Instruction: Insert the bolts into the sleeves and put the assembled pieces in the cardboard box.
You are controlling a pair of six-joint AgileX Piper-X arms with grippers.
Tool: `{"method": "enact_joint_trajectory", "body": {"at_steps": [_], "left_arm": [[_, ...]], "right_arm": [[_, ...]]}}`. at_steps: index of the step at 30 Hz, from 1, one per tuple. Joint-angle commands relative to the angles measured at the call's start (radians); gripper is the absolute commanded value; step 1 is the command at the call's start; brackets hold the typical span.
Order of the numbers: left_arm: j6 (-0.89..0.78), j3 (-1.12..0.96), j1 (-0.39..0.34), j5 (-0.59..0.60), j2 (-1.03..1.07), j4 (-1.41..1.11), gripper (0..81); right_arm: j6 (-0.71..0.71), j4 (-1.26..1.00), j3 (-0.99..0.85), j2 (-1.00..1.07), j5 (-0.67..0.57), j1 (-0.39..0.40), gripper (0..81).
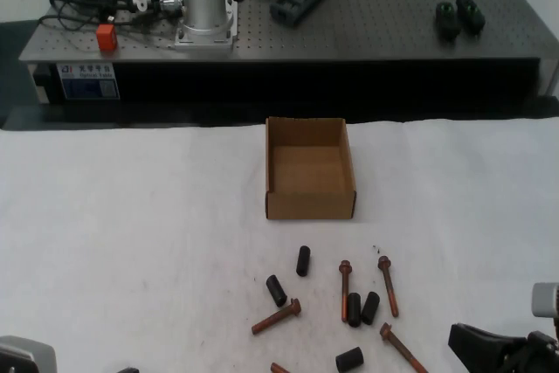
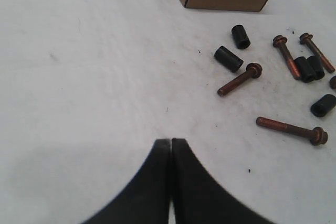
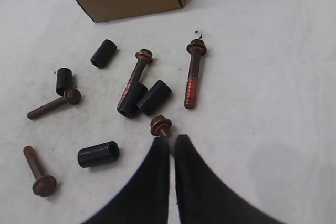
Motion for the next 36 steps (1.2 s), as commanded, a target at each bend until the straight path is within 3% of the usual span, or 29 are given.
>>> {"method": "enact_joint_trajectory", "body": {"at_steps": [1,6,13,23,30,36], "left_arm": [[-0.009,-0.011,-0.002,-0.042,-0.008,0.011,0.6],[-0.014,-0.011,-0.002,0.042,-0.006,-0.061,3.4],[-0.014,-0.011,-0.002,0.04,-0.006,-0.11,26.0],[-0.014,-0.011,-0.002,0.076,0.057,-0.112,24.2],[-0.014,-0.011,-0.002,0.113,0.13,-0.114,24.2],[-0.014,-0.046,-0.002,0.113,0.222,-0.169,24.2]], "right_arm": [[0.058,-0.087,-0.009,0.001,-0.046,-0.004,3.6],[0.028,0.042,-0.119,0.084,-0.093,-0.004,25.6],[-0.086,0.251,-0.43,0.439,-0.029,-0.004,25.8],[-0.124,0.596,-0.9,1.003,-0.018,0.002,25.8],[-0.177,0.704,-1.053,1.165,0.062,0.053,25.8],[-0.184,0.716,-1.067,1.209,0.089,0.074,25.8]]}}
